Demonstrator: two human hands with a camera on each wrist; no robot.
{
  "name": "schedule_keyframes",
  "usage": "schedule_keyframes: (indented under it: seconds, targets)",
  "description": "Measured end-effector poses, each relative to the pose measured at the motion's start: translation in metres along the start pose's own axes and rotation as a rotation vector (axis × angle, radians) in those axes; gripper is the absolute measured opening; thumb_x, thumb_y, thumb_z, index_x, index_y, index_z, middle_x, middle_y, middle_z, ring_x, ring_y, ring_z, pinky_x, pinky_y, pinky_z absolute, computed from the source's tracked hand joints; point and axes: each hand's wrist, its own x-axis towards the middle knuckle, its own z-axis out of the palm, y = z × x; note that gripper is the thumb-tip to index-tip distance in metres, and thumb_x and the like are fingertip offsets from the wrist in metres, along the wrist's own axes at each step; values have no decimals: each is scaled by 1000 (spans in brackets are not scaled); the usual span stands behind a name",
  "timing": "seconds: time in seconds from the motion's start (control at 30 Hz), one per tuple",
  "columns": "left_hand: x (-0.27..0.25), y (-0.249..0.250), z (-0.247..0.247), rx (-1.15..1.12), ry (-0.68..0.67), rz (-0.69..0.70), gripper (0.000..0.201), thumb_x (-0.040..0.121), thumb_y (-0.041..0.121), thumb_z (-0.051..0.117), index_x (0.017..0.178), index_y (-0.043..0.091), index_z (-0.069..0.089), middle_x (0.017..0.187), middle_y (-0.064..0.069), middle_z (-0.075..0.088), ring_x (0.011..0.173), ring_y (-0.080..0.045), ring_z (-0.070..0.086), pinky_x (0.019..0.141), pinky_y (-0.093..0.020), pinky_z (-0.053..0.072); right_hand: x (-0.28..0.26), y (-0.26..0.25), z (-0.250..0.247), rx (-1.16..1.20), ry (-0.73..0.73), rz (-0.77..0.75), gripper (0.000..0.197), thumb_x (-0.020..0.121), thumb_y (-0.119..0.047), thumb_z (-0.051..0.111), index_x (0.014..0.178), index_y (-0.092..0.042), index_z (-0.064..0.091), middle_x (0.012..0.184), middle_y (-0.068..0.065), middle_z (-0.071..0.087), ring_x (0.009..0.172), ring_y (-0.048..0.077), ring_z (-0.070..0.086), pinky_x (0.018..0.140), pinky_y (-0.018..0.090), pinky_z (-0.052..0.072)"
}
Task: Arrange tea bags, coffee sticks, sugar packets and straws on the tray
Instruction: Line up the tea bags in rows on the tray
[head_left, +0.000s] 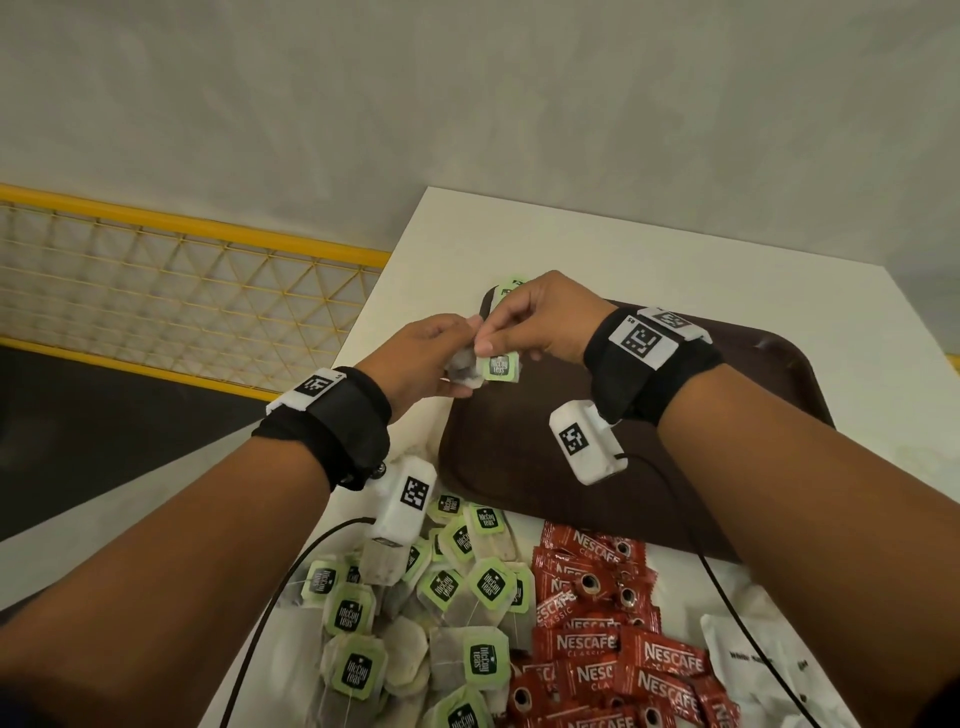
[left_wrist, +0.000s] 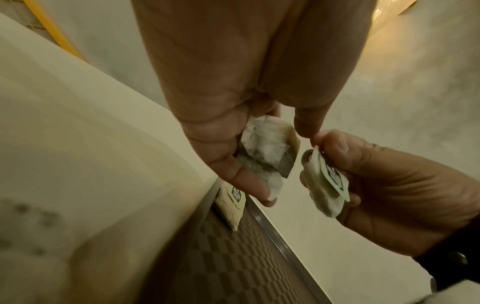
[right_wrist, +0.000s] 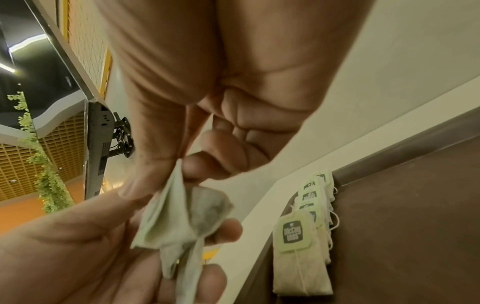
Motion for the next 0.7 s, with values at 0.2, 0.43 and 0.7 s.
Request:
schedule_keyframes:
  seconds: [0.2,0.43,0.7]
  targets:
    - [-6,3,8,-63,-89,-12,51,91,54,52,115,10,59,87,-4,72,86,-18,69,80,-32,54,3,4,0,23,138,-1,18,79,-12,78,91,1,74,63,-5,65,46,-4,51,47,9,38]
    - [1,-7,7,-18,32,50,20,93,26,65,104,10,60,85,-8,71,71,-12,65,68,-28,52,9,19,6,173,249,72,19,80,-22,78,92,-8,72,79,1,70,60,1,58,54,15,42]
    - [4,-10,6,-25,167,89,20,96,31,61,98,10,59,83,-4,65,64,-4,66,68,-27,55,5,27,8,390,251,181,8,85,-11,72,81,-12,65,77,4,67,65,13,61,56,22,46]
